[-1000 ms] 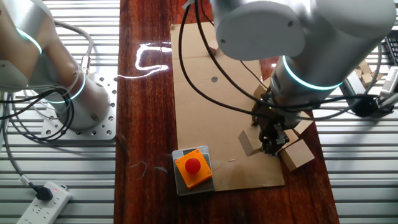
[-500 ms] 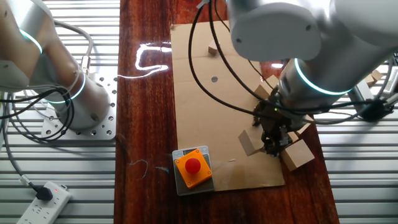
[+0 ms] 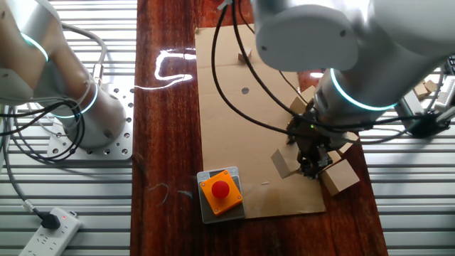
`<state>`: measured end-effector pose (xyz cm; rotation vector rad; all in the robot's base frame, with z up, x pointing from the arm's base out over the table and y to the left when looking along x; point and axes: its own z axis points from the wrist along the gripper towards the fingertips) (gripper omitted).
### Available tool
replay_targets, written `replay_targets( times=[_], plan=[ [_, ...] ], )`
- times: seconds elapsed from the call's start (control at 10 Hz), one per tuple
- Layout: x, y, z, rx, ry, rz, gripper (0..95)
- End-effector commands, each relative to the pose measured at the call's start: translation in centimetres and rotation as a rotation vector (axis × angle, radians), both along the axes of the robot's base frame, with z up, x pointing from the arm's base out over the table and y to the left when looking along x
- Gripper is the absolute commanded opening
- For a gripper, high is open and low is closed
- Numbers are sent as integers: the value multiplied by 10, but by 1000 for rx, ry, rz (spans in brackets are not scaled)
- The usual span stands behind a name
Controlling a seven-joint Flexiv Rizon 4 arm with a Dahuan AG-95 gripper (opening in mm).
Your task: Stack the blocks into a pyramid shape
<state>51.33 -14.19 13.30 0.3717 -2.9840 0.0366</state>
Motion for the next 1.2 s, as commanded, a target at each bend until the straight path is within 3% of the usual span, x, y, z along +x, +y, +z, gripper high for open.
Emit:
replay_targets(
  times=[0.1, 0.5, 0.7, 0.9, 1.0, 1.2],
  plan=[
    [-12, 13, 0, -7, -4, -38, 0],
    [-41, 53, -8, -18, -17, -149, 0],
    [-50, 69, -15, -14, -28, -214, 0],
    [-50, 78, -19, -1, -28, -261, 0],
    [-49, 79, -22, 23, -27, -275, 0],
    [-50, 79, -24, 24, -29, -284, 0]
  ],
)
